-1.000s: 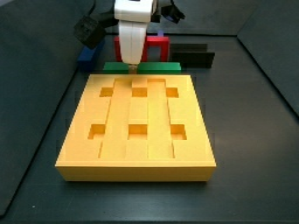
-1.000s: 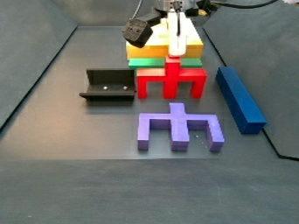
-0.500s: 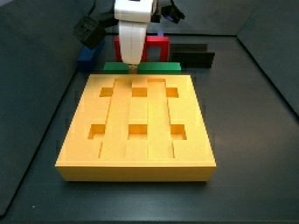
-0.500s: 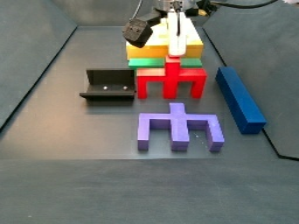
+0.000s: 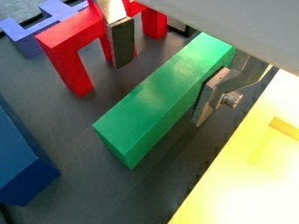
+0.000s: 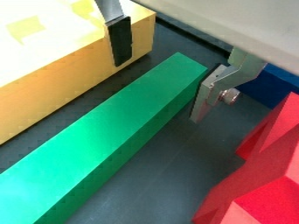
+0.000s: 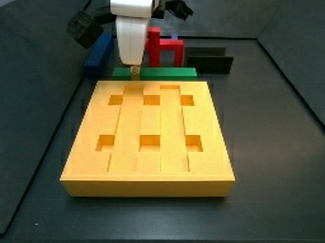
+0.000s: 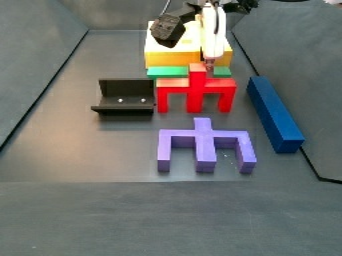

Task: Pick up the green object. Move up. Move to above the board. Insert the green object.
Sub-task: Pick up the green object.

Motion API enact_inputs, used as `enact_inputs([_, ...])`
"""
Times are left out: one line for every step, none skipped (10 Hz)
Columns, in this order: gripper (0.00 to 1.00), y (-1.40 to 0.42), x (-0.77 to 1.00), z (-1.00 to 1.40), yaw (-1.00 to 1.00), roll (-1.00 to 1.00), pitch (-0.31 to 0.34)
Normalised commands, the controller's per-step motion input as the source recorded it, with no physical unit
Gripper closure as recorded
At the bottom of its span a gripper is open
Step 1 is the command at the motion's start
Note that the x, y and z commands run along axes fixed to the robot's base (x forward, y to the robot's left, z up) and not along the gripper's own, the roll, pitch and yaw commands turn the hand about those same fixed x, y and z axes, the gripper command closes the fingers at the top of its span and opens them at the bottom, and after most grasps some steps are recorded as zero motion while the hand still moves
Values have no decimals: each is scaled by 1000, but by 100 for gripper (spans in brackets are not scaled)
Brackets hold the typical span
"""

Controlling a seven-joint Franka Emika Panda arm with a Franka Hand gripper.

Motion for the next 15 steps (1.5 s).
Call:
enact_inputs([0, 0, 0, -403, 37, 107, 0])
enact_inputs([0, 0, 0, -331, 31, 61, 0])
enact_inputs([0, 0, -51, 0, 20, 0, 0])
enact_inputs([0, 0, -6, 0, 26, 6, 0])
enact_inputs([0, 0, 0, 0, 23, 0, 0])
enact_inputs([0, 0, 0, 0, 11, 13, 0])
enact_inputs([0, 0, 0, 0, 0, 0, -10])
enact_inputs([0, 0, 0, 0, 0, 0, 0])
enact_inputs([100, 0, 0, 0, 0, 0, 0])
enact_inputs([100, 0, 0, 0, 0, 0, 0])
enact_inputs([100, 0, 0, 0, 0, 0, 0])
enact_inputs([100, 0, 0, 0, 0, 0, 0])
enact_inputs([100, 0, 0, 0, 0, 0, 0])
enact_inputs([100, 0, 0, 0, 0, 0, 0])
enact_inputs([100, 0, 0, 0, 0, 0, 0])
